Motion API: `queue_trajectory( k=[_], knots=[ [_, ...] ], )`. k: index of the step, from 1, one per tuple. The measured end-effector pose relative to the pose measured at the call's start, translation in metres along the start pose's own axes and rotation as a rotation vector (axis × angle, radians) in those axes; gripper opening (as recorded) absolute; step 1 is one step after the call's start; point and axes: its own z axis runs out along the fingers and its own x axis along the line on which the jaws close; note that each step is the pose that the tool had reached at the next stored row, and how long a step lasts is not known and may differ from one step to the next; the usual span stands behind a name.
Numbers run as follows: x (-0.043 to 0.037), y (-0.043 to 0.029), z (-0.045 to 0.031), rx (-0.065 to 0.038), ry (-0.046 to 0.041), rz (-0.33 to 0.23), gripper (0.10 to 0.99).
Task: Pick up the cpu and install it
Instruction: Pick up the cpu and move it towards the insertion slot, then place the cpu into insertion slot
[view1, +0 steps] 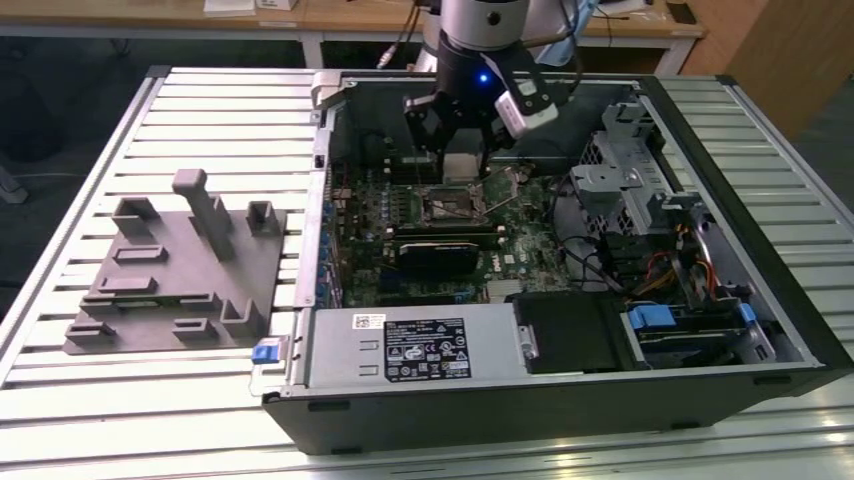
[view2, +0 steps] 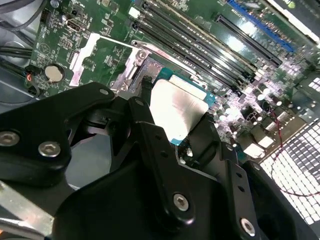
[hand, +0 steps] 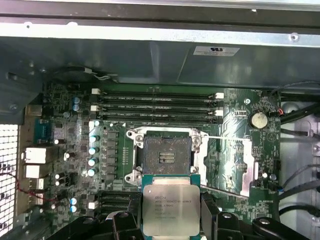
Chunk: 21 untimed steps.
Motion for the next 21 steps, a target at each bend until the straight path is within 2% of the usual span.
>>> queue_trajectory(
  k=[10, 21],
  knots=[
    [-0.0003, 0.0069, 0.0111, 0.000, 0.0030, 0.000, 0.545],
    [-0.0003, 0.0074, 0.0117, 0.000, 0.0031, 0.000, 0.545]
  ],
)
